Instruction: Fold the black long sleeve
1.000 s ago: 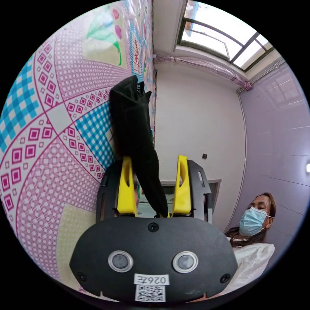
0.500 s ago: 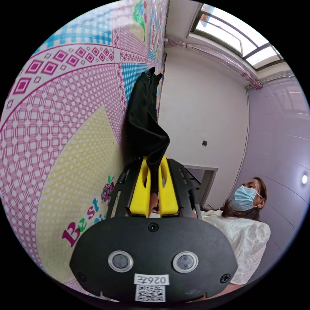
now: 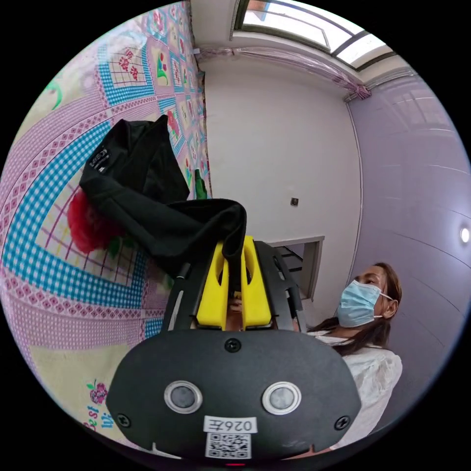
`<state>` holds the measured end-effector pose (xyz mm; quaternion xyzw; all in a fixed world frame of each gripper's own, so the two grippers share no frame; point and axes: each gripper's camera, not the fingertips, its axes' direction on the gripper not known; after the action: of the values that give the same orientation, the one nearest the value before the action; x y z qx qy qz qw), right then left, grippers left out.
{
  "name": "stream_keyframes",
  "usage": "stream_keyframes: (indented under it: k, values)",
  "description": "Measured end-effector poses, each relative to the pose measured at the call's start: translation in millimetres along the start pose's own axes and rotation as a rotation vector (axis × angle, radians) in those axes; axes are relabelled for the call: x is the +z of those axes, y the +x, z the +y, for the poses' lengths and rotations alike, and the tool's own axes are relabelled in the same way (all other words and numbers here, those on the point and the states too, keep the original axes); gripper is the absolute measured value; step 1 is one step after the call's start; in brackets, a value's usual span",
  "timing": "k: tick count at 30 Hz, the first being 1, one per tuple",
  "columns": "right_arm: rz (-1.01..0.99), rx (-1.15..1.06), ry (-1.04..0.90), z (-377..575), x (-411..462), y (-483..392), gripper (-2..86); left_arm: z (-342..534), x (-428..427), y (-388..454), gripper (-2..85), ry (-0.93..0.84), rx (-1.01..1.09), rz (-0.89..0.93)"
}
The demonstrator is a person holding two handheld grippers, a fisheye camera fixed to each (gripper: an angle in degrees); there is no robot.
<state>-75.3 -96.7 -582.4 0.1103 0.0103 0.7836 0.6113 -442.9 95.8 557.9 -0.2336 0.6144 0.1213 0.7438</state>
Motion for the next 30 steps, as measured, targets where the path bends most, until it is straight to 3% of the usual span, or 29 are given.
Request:
stream_keyframes:
  k: [8, 13, 16, 23, 30]
  values:
    - [-0.016, -0.007, 0.062, -184, 1, 31, -1.6, -119, 84, -29, 4.0, 0.029, -0.073, -0.044]
    - [0.061, 0.130, 0.099, -307, 6, 127, -0.7, -170, 119, -97, 5.5, 0.105, -0.233, -0.136]
    - [0.137, 0.210, 0.117, -338, 11, 170, 1.8, -170, 127, -121, 7.1, 0.174, -0.279, -0.080]
    - [0.199, 0.063, 0.105, -311, 21, 157, 6.6, -133, 107, -85, 0.4, 0.214, -0.091, -0.030]
    - [0.522, -0.157, 0.024, -188, 90, 122, 7.2, -108, 110, -88, -0.9, 0.097, -0.024, -0.359]
